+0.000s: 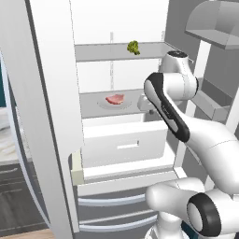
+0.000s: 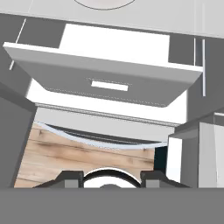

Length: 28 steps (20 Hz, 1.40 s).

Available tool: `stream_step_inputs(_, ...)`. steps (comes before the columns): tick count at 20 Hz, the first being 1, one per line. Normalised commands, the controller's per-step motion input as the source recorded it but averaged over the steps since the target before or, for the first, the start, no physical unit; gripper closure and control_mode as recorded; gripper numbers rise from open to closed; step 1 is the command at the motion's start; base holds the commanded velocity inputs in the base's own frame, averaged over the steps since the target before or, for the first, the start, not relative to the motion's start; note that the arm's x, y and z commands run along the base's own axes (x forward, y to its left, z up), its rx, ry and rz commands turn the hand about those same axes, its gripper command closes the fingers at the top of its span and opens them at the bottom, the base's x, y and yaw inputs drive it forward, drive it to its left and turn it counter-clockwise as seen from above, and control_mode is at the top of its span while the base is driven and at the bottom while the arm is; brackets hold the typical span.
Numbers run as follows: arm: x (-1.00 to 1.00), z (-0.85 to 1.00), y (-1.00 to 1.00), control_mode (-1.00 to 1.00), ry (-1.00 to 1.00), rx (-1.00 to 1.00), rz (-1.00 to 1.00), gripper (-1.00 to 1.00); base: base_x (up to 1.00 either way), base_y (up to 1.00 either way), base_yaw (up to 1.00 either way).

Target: Transport the steak from the fridge to the microwave and turn on the microwave.

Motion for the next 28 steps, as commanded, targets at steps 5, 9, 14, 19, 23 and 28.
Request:
stream_step_inputs(5,-0.01,-0.03,0.05,-1.0,0.0,0.0,0.0,-1.0,0.0,0.0,0.0)
stream_step_inputs(9,0.02,0.01,0.21,-1.0,-0.08,-0.02,-0.03,-1.0,0.0,0.0,0.0)
stream_step_inputs(14,0.15,0.11,0.16,-1.0,-0.15,0.0,0.0,-1.0,0.0,0.0,0.0)
stream_step_inputs(19,0.24,0.13,0.12,-1.0,-0.14,0.0,0.0,-1.0,0.0,0.0,0.0)
stream_step_inputs(23,0.27,0.02,0.09,-1.0,-0.14,0.0,0.01,-1.0,0.0,0.0,0.0)
stream_step_inputs(28,0.27,0.0,0.1,-1.0,-0.12,0.0,0.0,-1.0,0.0,0.0,0.0)
